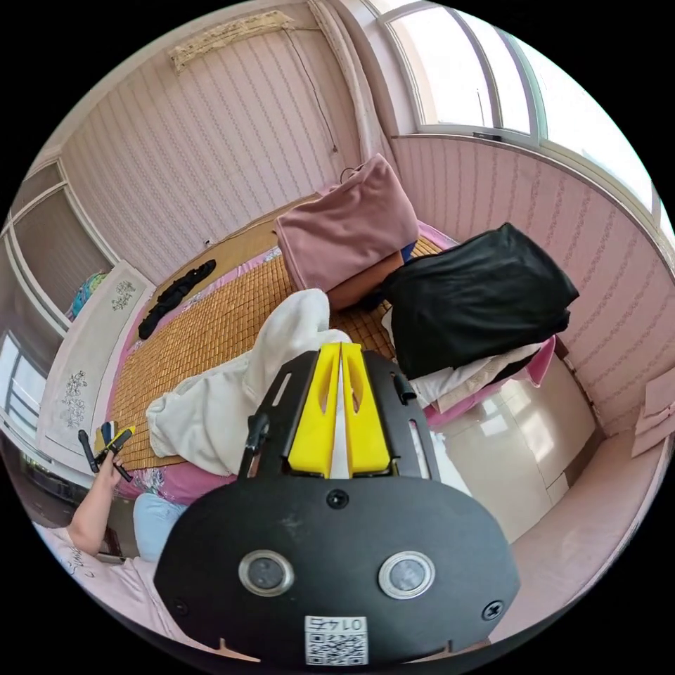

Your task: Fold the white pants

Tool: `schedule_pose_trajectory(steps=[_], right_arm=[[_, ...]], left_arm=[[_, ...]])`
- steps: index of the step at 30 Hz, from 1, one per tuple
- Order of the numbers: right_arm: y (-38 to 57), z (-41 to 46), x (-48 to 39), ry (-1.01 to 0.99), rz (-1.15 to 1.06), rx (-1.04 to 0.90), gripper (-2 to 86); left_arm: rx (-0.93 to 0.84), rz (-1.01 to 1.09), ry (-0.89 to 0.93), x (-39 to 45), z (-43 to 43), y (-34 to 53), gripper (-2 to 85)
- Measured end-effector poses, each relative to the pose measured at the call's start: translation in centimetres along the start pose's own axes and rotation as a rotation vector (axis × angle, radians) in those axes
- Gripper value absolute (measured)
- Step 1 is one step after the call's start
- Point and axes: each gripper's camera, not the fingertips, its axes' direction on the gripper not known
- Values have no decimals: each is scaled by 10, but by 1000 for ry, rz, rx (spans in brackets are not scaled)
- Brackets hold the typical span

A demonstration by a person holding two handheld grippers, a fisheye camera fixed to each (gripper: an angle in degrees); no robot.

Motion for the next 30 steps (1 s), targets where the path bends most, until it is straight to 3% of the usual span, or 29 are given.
schedule_pose_trajectory(steps=[3, 7, 11, 14, 19, 23, 27, 30], right_arm=[[4, 3, -9, 4, -20, -16, 5], [1, 19, -36, -101, -101, -105, 7], [-6, 43, -95, -225, -282, -194, 9], [-8, 61, -155, -312, -441, -236, 14], [14, 99, -289, -492, -807, -363, 42], [66, 152, -395, -410, -1082, -552, 170], [105, 195, -431, -305, -1238, -838, 65], [113, 139, -425, -419, -1318, -678, 54]], left_arm=[[-121, -55, 155, -3, 48, -20, 153], [-220, -36, 150, 2, 75, -32, 105], [-104, 73, 242, -4, 22, -25, 48], [1, 303, 400, 8, -46, 21, 40], [-250, 377, 306, 25, -52, 114, 45], [-191, 312, 219, 21, -65, 112, 69], [-188, 140, 284, -4, -80, 110, 96], [-127, 165, 287, -11, -116, 124, 94]])
